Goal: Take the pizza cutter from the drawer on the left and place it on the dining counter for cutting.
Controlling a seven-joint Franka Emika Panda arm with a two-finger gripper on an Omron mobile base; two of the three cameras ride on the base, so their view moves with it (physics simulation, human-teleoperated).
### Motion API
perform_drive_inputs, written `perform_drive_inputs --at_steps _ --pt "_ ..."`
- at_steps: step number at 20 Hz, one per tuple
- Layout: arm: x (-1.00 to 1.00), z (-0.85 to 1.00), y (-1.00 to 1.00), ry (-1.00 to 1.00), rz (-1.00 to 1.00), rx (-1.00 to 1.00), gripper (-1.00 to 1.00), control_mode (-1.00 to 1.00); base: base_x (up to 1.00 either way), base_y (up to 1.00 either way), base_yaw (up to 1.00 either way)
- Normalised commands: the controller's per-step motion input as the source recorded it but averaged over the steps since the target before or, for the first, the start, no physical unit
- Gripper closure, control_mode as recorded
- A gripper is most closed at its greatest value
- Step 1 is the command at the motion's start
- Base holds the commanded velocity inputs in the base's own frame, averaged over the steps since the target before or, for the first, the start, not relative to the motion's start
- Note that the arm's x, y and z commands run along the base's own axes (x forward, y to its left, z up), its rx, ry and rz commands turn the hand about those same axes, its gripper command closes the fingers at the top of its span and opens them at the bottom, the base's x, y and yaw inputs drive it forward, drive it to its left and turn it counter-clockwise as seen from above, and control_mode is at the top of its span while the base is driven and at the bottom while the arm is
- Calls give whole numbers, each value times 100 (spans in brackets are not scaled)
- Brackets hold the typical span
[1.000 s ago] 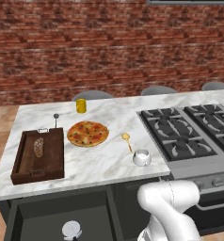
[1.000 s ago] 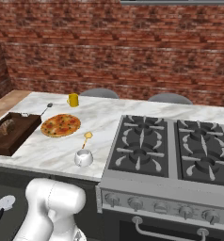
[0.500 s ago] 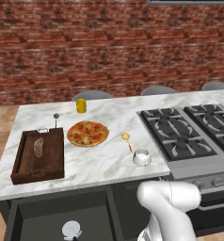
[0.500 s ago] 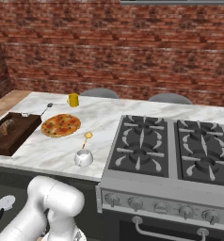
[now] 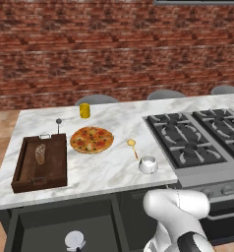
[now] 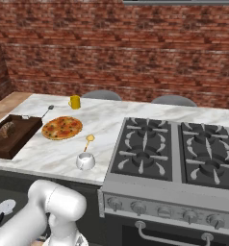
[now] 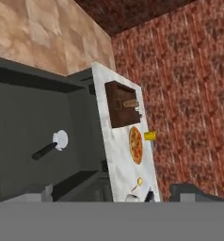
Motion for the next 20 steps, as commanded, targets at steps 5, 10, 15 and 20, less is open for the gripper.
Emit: perform_drive_inputs --at_steps 5,10,15,20 --pt "56 69 -19 18 -12 12 -100 -100 0 0 0" --pt "57 57 -24 19 -11 15 -100 -100 0 0 0" --pt "54 46 -21 20 -9 16 -100 -100 0 0 0" --pt "47 29 -16 21 -9 15 -100 -100 0 0 0"
